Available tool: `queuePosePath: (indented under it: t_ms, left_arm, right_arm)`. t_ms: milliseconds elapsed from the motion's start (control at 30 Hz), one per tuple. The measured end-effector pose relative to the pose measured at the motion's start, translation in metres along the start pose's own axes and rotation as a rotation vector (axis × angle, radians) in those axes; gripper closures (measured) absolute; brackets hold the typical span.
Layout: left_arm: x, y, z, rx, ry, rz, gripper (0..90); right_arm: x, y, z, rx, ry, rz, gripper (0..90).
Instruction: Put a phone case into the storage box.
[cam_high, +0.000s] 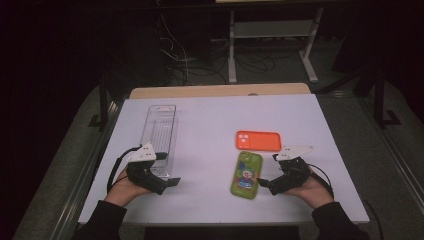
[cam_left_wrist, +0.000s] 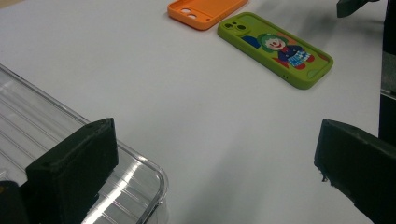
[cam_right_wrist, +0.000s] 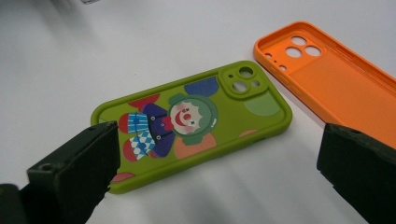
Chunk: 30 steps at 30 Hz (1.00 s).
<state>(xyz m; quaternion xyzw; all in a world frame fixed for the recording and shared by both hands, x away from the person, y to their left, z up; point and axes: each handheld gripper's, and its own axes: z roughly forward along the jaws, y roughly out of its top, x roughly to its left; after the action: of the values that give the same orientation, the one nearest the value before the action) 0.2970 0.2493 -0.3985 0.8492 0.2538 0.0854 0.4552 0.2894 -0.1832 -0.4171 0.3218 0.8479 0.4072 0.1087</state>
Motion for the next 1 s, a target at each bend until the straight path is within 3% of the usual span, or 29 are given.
queuePosePath:
  t_ms: [400,567,667,767,1000]
  left_arm:
    - [0.002,0.001,-0.003,-0.004,0.002,0.008,0.0]
    - [0.003,-0.001,-0.006,-0.011,0.007,0.0,0.0]
    - [0.004,-0.002,-0.009,-0.006,0.015,0.003,0.0]
    - [0.003,0.0,-0.01,-0.021,0.018,-0.002,0.0]
    - [0.003,0.0,-0.007,-0.02,0.016,-0.01,0.0]
  right_arm:
    - [-0.006,0.004,0.001,0.003,0.008,0.024,0.0]
    - [-0.009,0.015,0.002,0.025,-0.019,0.008,0.0]
    - [-0.01,0.019,0.002,0.016,-0.028,0.016,0.0]
    - [-0.012,0.023,0.004,0.041,-0.035,0.024,0.0]
    - [-0.021,0.032,0.007,0.07,-0.053,0.034,8.1]
